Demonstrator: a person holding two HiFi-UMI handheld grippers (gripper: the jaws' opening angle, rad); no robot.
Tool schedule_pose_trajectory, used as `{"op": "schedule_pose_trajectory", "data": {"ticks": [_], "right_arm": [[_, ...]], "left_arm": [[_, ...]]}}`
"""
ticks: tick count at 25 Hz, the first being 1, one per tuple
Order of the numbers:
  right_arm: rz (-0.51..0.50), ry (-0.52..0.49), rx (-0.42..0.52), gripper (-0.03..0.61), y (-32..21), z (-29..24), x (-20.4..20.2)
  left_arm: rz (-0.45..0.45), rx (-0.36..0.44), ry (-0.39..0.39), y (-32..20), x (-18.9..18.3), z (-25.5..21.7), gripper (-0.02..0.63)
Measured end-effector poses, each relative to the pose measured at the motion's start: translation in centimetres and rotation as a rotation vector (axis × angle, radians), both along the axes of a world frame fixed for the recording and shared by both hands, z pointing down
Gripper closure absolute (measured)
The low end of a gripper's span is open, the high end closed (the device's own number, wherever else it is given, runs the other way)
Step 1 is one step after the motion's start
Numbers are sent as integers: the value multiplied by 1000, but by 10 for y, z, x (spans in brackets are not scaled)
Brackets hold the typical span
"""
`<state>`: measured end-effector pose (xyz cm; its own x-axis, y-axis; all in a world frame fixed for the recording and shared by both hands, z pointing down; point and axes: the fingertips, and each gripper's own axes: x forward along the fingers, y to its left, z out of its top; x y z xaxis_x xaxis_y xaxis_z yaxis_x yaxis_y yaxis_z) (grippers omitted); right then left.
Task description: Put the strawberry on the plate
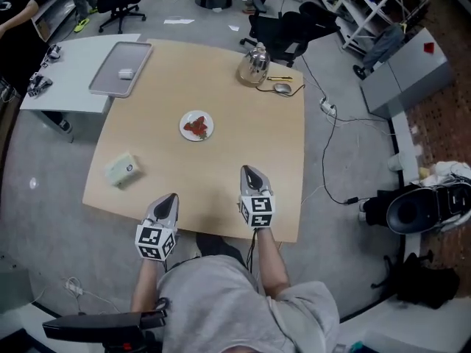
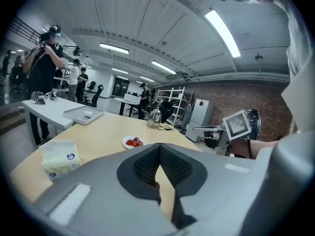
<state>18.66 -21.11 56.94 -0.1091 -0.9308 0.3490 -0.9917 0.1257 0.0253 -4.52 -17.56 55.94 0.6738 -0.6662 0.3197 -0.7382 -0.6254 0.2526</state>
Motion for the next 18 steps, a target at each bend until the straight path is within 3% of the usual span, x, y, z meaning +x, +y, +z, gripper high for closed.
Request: {"op": "schedule_pose_trajectory", "data": {"ticks": [18], "right_arm": [[191, -45, 93, 572, 120, -34, 29]], "left_arm": [[185, 107, 43, 37, 39, -39, 594]]}}
